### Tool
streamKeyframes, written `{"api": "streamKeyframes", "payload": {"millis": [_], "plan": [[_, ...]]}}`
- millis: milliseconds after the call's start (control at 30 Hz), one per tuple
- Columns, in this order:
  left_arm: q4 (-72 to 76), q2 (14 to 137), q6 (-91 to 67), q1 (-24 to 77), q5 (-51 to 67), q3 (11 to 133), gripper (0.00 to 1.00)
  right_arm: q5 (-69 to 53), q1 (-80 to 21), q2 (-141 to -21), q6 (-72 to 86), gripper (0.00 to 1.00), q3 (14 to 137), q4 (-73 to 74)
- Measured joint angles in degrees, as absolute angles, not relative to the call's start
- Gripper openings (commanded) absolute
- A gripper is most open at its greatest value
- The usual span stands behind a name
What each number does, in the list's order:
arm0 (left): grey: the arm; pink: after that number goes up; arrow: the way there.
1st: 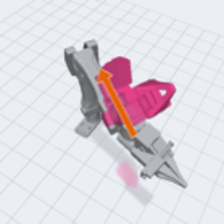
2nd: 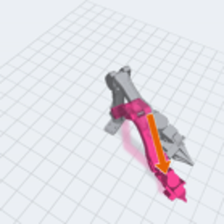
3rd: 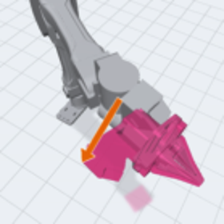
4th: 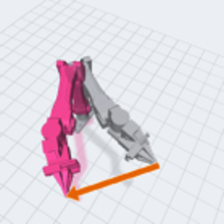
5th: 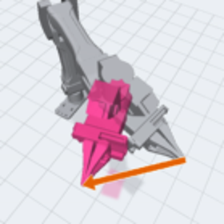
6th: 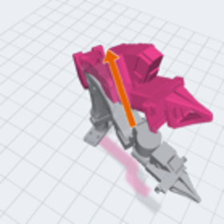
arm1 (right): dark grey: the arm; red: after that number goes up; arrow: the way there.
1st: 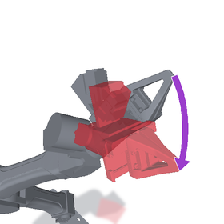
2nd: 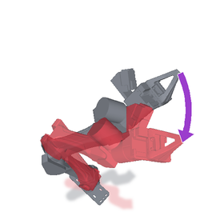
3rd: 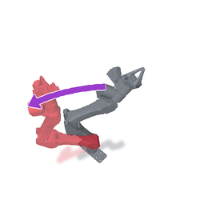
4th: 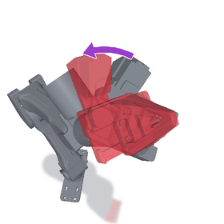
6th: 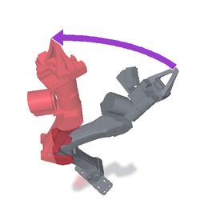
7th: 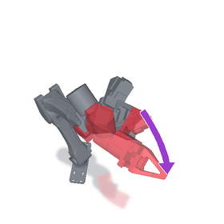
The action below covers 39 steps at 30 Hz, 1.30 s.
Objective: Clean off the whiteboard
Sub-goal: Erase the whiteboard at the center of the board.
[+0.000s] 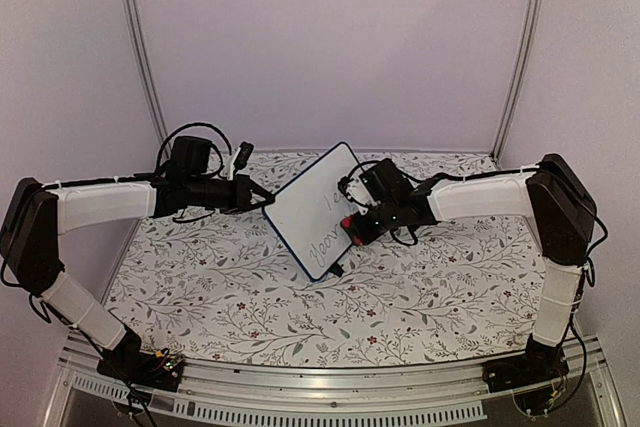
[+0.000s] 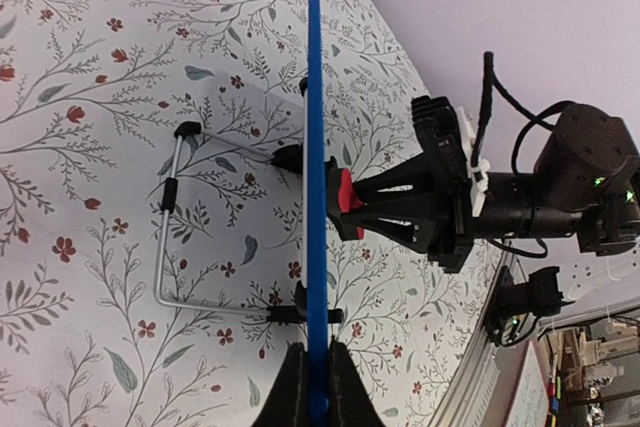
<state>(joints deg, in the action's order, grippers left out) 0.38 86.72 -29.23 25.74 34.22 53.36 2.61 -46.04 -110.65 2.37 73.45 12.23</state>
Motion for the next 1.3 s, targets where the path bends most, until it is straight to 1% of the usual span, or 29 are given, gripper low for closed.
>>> {"api": "streamKeyframes", "payload": {"millis": [100,300,467,667,1000,1300], "plan": [[0.5,86.7,-29.2,25.7,34.3,53.4,0.05,2.2,-46.1,-111.0,2.3,0.05,76.2,13.7],[0.6,86.7,-29.2,25.7,34.4,53.4,0.05,1.3,-46.1,-112.8,1.6,0.05,86.2,14.6],[0.6,86.7,-29.2,25.7,34.4,53.4,0.05,1.4,-46.1,-114.2,1.2,0.05,89.6,15.0],[0.3,86.7,-29.3,25.6,34.0,53.3,0.05,1.3,-46.1,-115.0,1.2,0.04,87.7,14.7],[0.3,86.7,-29.4,25.6,34.2,53.2,0.05,1.3,-46.1,-112.3,1.5,0.04,79.0,13.0],[0.6,86.7,-29.5,25.6,34.4,53.2,0.05,1.3,-46.1,-112.0,1.5,0.05,79.7,14.5]]}}
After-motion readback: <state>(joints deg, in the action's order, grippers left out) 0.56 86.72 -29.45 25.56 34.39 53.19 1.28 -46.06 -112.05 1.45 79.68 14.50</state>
